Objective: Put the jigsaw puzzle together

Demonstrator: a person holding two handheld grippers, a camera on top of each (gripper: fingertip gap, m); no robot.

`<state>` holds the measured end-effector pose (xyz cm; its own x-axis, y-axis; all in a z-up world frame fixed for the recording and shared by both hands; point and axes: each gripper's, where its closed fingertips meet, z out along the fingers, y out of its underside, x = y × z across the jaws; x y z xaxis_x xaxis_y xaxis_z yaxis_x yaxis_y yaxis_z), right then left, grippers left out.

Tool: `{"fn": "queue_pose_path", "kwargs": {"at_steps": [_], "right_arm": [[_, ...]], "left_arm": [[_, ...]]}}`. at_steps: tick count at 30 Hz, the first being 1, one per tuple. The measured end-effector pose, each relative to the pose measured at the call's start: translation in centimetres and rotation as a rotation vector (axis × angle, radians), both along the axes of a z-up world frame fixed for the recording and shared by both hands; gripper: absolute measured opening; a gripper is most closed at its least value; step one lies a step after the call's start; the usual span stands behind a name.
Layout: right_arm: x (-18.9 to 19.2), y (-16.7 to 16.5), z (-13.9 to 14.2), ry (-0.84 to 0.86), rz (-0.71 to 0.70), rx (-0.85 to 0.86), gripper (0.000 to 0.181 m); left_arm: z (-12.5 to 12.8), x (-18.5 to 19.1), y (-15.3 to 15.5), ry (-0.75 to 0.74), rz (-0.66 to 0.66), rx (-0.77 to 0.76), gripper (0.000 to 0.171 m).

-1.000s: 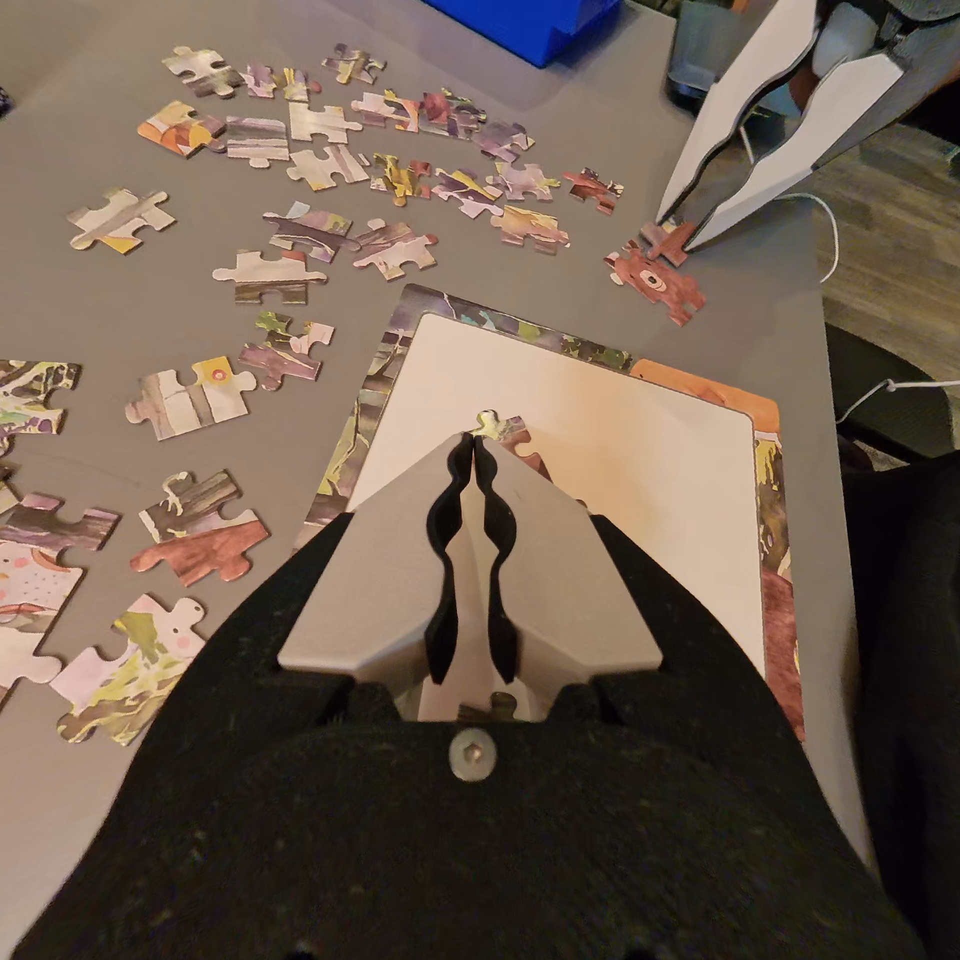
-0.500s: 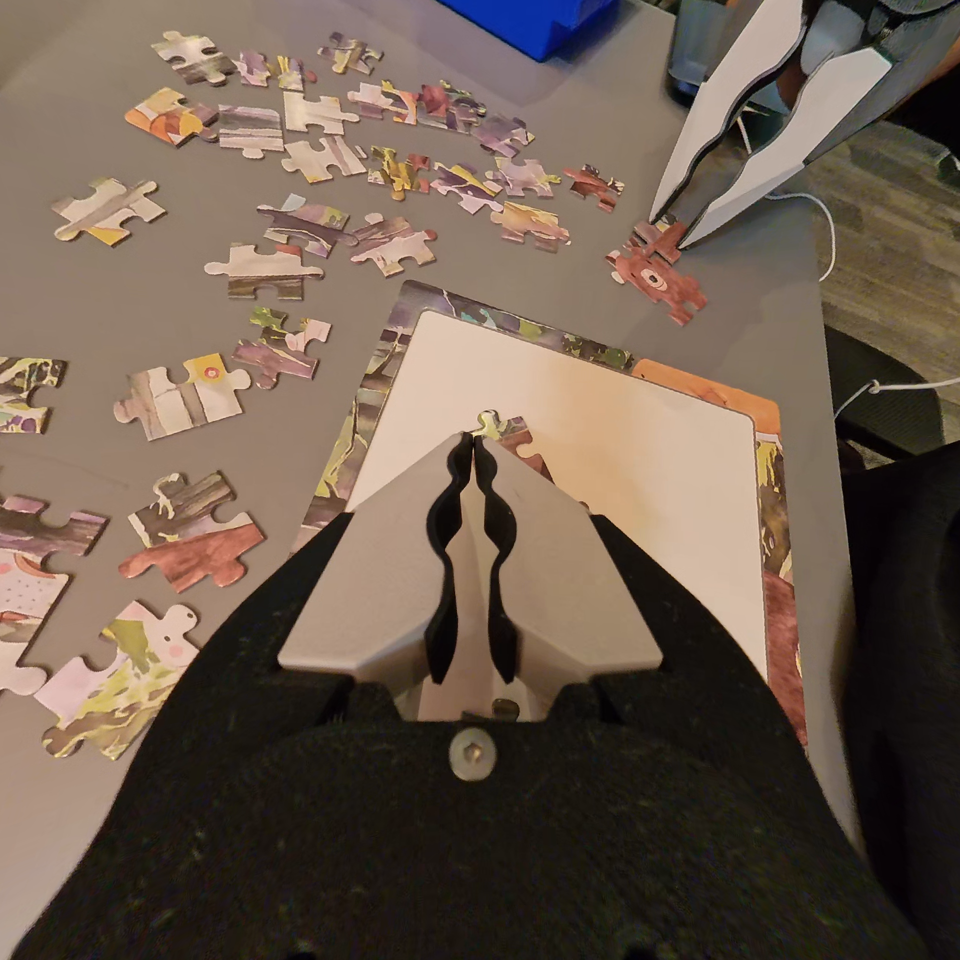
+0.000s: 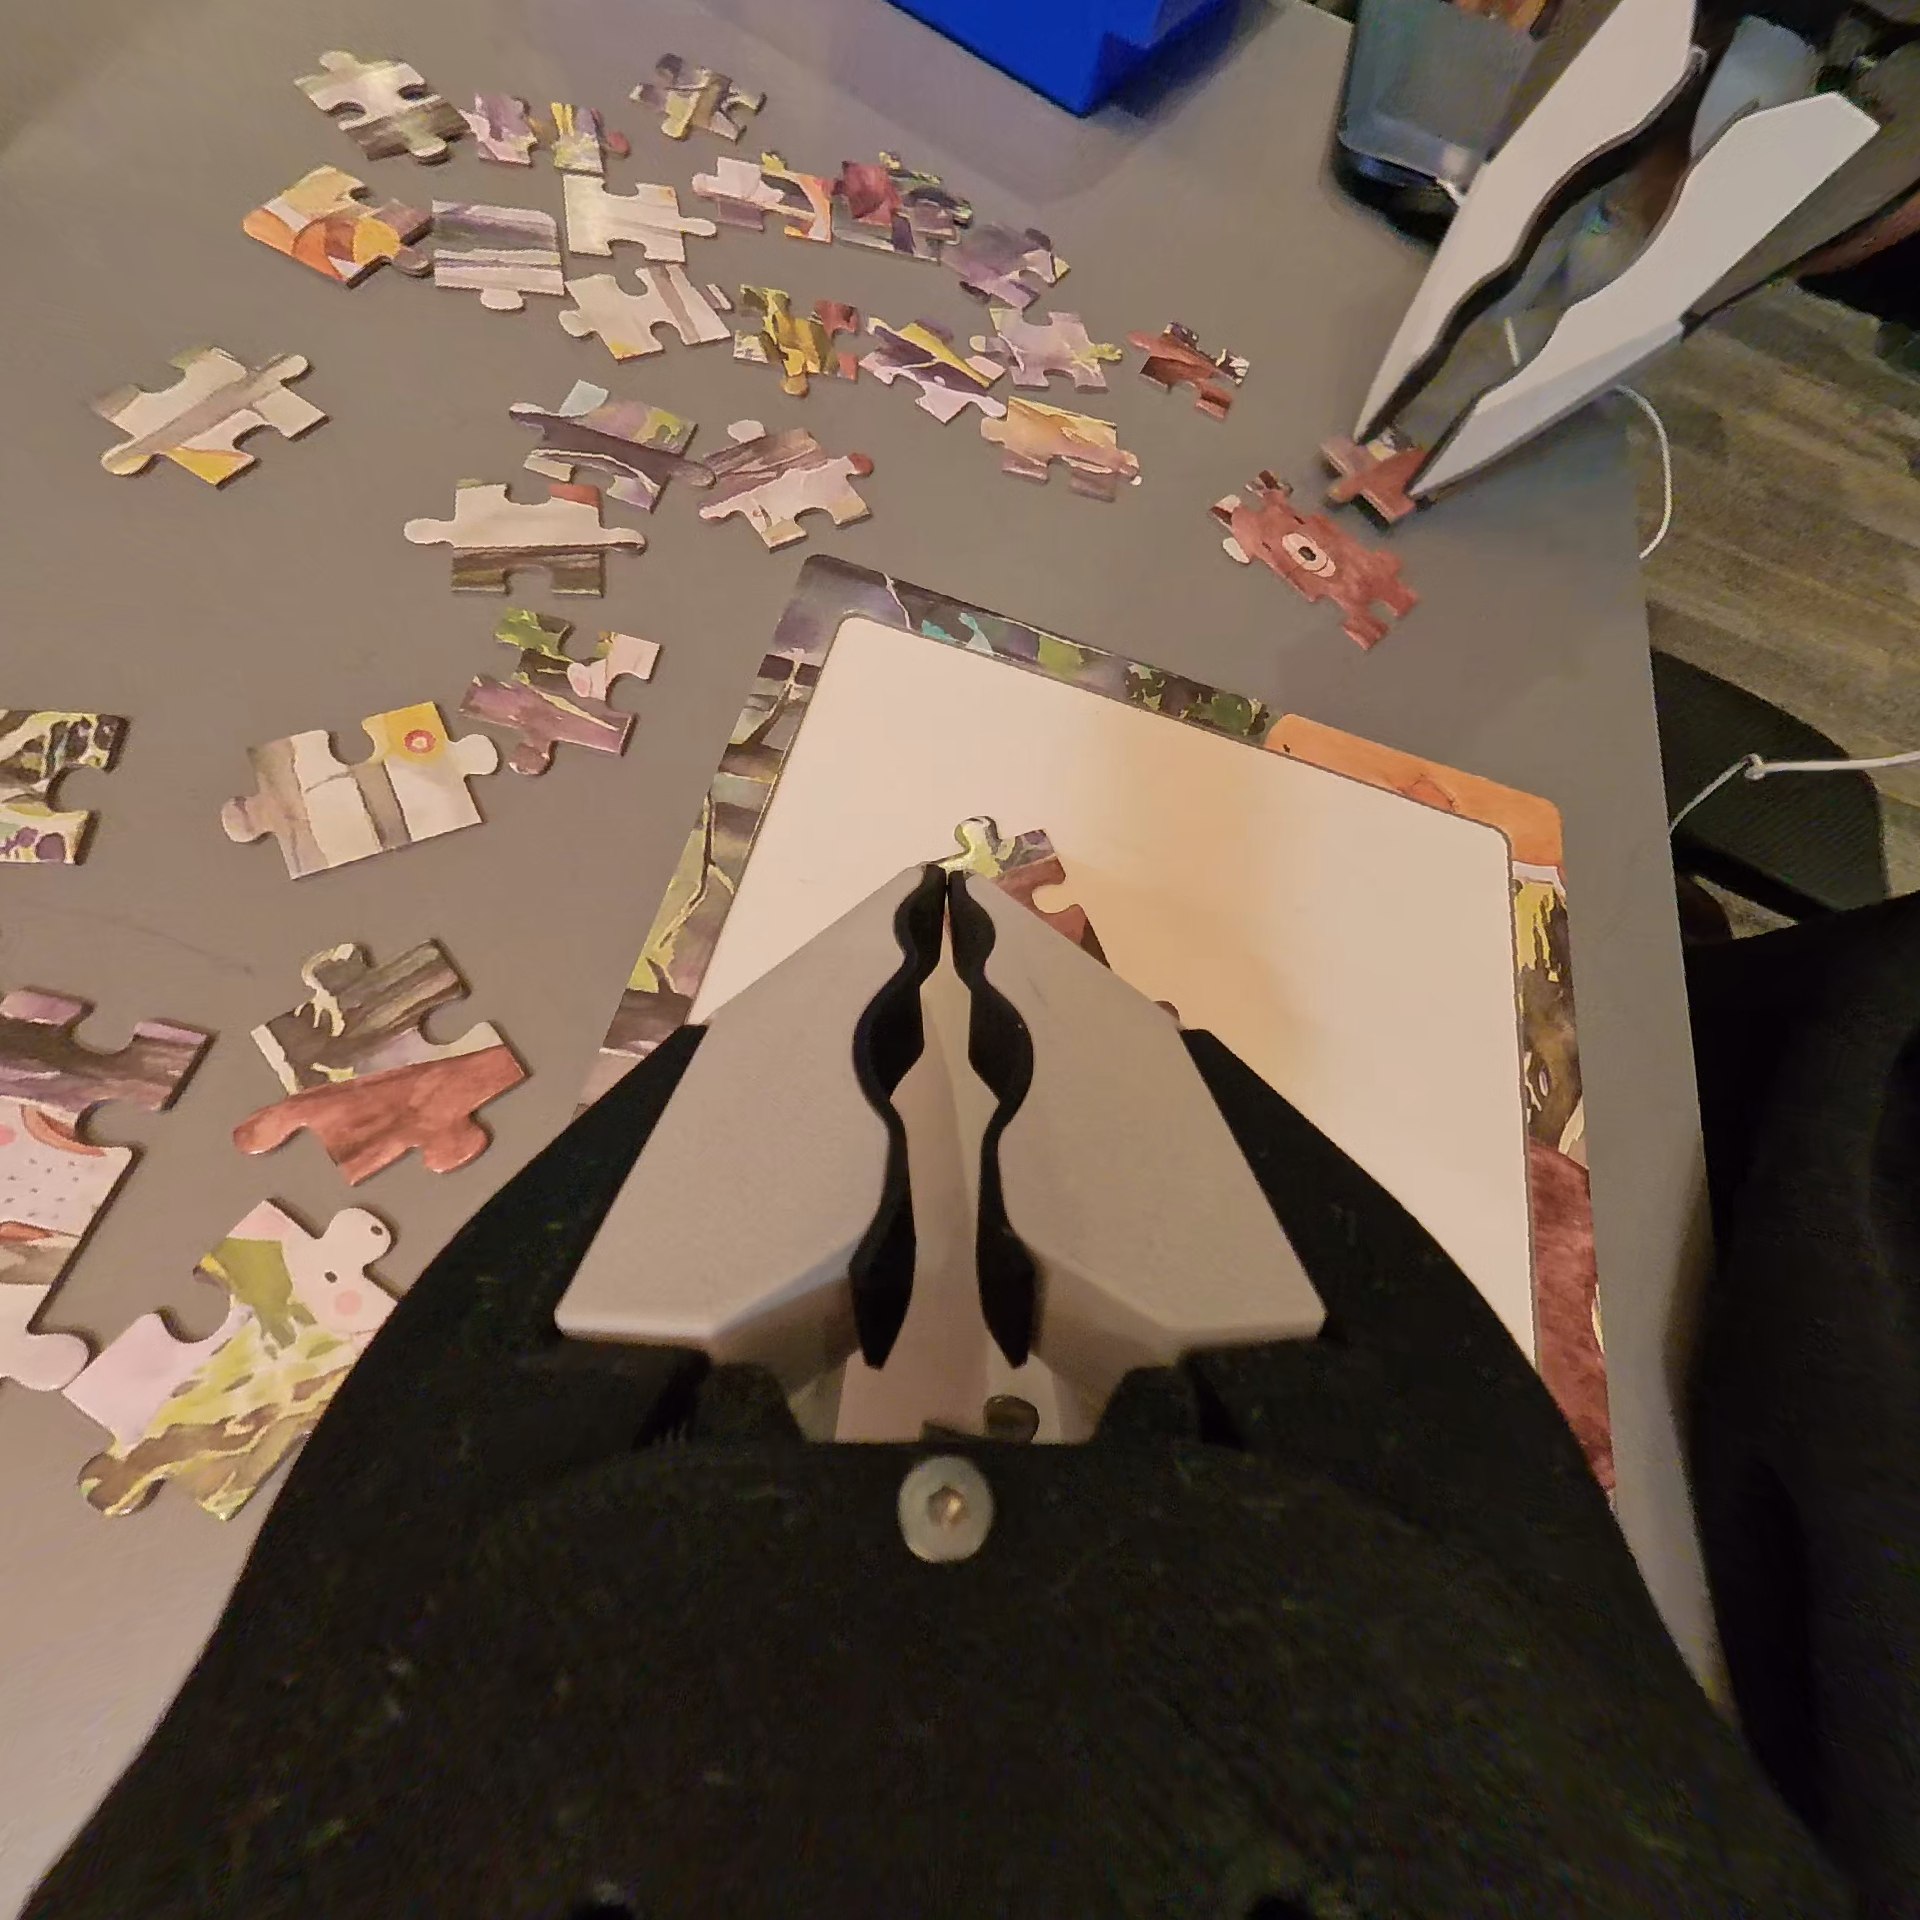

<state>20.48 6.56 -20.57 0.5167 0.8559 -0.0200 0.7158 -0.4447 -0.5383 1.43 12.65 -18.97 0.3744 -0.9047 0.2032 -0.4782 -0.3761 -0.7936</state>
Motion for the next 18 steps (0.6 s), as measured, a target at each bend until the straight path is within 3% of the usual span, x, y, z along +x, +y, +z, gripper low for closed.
{"fn": "queue_pose_path", "kwargs": {"at_steps": [6,8,14,18], "right_arm": [[1.4,-0.2,-0.7,-0.065,-0.267,-0.098,0.018],[0.6,-1.4,-0.6,-0.021,-0.292,-0.187,0.031],[1.6,-2.3,0.3,0.010,-0.313,-0.205,0.034],[2.2,-2.7,-0.5,-0.007,-0.327,-0.225,0.037]], "left_arm": [[-0.1,0.0,0.0,0.005,0.001,-0.001,0.000],[-0.1,0.0,0.0,0.007,0.002,0.001,0.000],[-0.2,0.1,-0.2,0.015,-0.007,0.004,0.000],[-0.2,0.0,-0.2,0.019,-0.006,0.009,0.000]]}}
